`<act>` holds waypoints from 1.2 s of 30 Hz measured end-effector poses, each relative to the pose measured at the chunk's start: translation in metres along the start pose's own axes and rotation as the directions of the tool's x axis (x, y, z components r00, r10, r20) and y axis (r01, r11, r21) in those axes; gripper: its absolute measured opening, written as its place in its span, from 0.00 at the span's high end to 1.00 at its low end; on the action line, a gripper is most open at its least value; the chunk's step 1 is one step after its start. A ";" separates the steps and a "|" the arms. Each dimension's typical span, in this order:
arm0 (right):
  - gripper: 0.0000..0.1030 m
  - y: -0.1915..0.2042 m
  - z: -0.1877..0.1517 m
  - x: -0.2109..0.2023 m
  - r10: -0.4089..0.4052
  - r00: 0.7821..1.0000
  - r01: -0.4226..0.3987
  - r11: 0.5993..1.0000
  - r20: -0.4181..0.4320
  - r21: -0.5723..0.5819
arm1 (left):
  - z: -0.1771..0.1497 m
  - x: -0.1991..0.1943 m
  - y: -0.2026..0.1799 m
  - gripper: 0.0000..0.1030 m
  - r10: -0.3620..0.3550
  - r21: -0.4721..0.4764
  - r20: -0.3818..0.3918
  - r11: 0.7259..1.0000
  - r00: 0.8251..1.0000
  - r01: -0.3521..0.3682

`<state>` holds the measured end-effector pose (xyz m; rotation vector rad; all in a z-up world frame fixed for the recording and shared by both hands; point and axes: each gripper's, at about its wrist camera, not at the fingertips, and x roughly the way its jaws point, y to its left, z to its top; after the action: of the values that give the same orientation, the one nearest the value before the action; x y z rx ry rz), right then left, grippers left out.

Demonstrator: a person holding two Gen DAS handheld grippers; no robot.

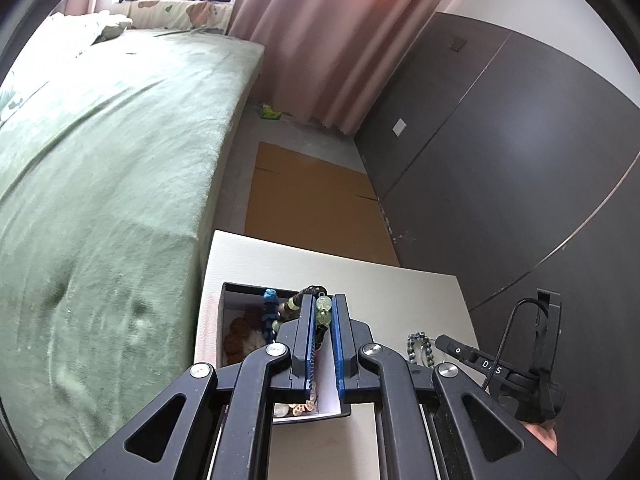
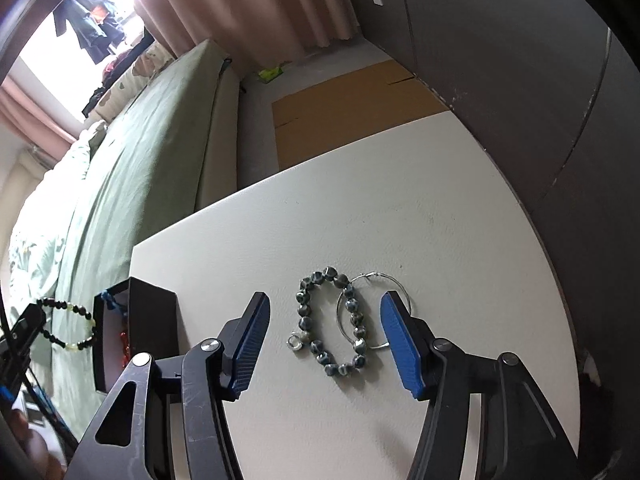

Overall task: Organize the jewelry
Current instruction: 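Carry the black bracelet to the box with the left tool while the right tool grasps the grey bead bracelet, then open the left tool over the box while the right tool drops the grey bracelet in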

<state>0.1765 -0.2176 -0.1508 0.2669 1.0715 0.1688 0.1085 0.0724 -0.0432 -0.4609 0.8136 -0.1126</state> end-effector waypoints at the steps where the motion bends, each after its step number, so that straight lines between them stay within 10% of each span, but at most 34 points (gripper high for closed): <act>1: 0.43 0.001 0.000 0.003 -0.011 1.000 0.011 1.000 -0.007 -0.005 | 0.000 0.001 0.001 0.93 0.002 -0.001 -0.002 1.000 1.000 -0.002; 4: 0.53 0.005 0.001 0.013 -0.054 0.998 0.053 0.998 -0.031 -0.033 | 0.000 0.004 0.003 0.92 0.007 -0.004 -0.013 1.000 1.000 -0.007; 7: 0.89 0.007 -0.001 0.034 -0.101 0.990 0.094 0.993 -0.100 -0.074 | -0.001 0.008 0.005 0.93 0.008 -0.006 -0.029 1.000 1.000 -0.008; 20: 0.90 0.028 0.004 -0.027 0.109 0.994 -0.108 0.993 0.028 -0.037 | 0.001 0.023 0.011 0.80 -0.018 -0.051 -0.108 0.999 0.994 0.012; 24: 0.90 0.045 -0.003 -0.041 0.198 0.978 -0.196 0.980 0.066 -0.043 | 0.002 0.018 0.018 0.44 -0.017 -0.096 -0.081 0.995 0.997 0.009; 36: 0.90 0.118 -0.026 -0.040 0.442 0.896 -0.430 0.886 0.039 -0.171 | 0.013 -0.010 0.041 0.43 0.017 -0.155 0.013 0.988 1.000 -0.015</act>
<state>0.1336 -0.1125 -0.0940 0.3663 0.9019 0.6433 0.1080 0.1166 -0.0468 -0.6012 0.8155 -0.0309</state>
